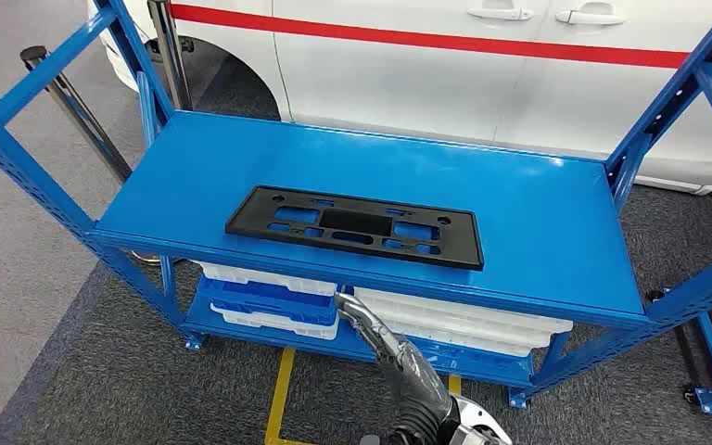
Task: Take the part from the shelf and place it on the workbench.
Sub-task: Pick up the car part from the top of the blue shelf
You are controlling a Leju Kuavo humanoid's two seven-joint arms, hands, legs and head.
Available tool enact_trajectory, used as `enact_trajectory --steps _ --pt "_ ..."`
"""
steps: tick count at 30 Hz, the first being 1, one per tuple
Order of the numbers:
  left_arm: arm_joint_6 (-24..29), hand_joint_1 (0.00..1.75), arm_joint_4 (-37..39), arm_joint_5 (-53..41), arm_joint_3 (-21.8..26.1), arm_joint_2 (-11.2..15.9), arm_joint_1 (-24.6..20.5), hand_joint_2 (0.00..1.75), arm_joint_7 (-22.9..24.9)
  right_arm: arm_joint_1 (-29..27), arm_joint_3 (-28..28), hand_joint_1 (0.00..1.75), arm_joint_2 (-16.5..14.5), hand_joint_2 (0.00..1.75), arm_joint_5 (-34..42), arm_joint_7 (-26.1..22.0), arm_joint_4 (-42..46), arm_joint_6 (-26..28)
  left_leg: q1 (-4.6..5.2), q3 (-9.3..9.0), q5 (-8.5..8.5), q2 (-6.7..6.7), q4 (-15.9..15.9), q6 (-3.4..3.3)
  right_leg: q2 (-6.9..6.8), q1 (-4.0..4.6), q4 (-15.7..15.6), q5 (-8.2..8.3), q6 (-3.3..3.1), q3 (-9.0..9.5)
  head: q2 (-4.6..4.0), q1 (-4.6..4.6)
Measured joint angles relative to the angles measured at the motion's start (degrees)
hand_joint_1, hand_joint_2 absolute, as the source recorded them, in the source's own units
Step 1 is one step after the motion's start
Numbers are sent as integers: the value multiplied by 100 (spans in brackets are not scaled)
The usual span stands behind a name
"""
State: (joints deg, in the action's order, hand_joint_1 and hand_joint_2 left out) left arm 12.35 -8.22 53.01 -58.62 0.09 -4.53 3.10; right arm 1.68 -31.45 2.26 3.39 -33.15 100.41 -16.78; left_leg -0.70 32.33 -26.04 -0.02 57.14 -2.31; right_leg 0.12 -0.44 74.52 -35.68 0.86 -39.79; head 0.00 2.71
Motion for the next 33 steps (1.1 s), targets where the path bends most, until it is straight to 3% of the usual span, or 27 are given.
enact_trajectory --steps 5,11,13,15,17,19,20,22,24,27,29,31,33 --pt "-18 0 0 1 0 -2 5 0 2 4 0 0 25 175 2 8 -57 -14 -4 -15 -22 -8 11 15 -4 -49 -20 213 45 -28 0 2" --pt "-19 0 0 1 -1 -2 5 0 2 6 0 0 25 175 1 8 -63 -13 -6 -18 -26 -11 15 20 -5 -55 -125 284 47 19 0 0" --pt "-28 0 -1 2 -2 -5 5 0 2 17 0 0 26 175 -14 14 -79 2 -13 -27 -47 -18 36 40 -7 -73 -540 528 55 214 0 -1" --pt "-36 0 -1 22 -9 -10 0 0 4 59 -4 0 30 175 -243 71 -122 227 -9 -19 -103 -29 101 133 1 -60 -1166 758 1 496 0 1" --pt "-29 0 -1 87 -27 -15 1 0 9 146 -21 0 37 175 -1205 357 -221 1144 -18 319 -517 -31 854 270 -5 -34 -1473 798 -147 637 0 -3" --pt "-20 0 -1 147 -40 -17 15 0 13 221 -56 0 42 175 -2410 752 -347 2197 -35 721 -879 -26 1705 323 -20 -21 -1493 796 -241 664 0 -8" --pt "-19 0 -1 163 -43 -17 21 0 15 245 -77 0 43 175 -2845 907 -401 2535 -33 735 -804 -25 1717 311 -18 -8 -1492 792 -247 674 0 -8" --pt "-17 0 0 187 -49 -17 29 0 20 310 -145 0 39 175 -3542 1177 -496 3083 -19 465 -400 -26 1114 246 -5 12 -1492 778 -251 708 0 -8" --pt "-16 0 2 199 -61 -12 28 0 35 386 -229 0 34 175 -4053 1405 -585 3465 19 145 -128 -26 421 165 2 32 -1491 762 -230 724 0 -7" --pt "-18 0 4 202 -91 -8 17 0 57 472 -350 0 30 175 -4676 1731 -740 3901 64 44 -102 -31 147 115 -6 25 -1505 771 -147 711 0 -5" --pt "-23 0 4 202 -107 -17 23 0 70 518 -417 0 29 175 -4988 1894 -825 4113 33 7 -65 -21 77 74 -11 21 -1461 719 -80 701 0 -3" --pt "-27 0 4 203 -122 -26 29 0 86 567 -462 0 29 175 -5201 2018 -894 4253 1 -31 -32 -3 10 27 -11 16 -1076 473 -31 530 0 -1" --pt "-27 0 4 205 -136 -25 27 0 101 597 -497 0 31 175 -5487 2210 -984 4380 9 -30 -33 1 5 5 -10 -3 -346 138 2 174 0 -1"
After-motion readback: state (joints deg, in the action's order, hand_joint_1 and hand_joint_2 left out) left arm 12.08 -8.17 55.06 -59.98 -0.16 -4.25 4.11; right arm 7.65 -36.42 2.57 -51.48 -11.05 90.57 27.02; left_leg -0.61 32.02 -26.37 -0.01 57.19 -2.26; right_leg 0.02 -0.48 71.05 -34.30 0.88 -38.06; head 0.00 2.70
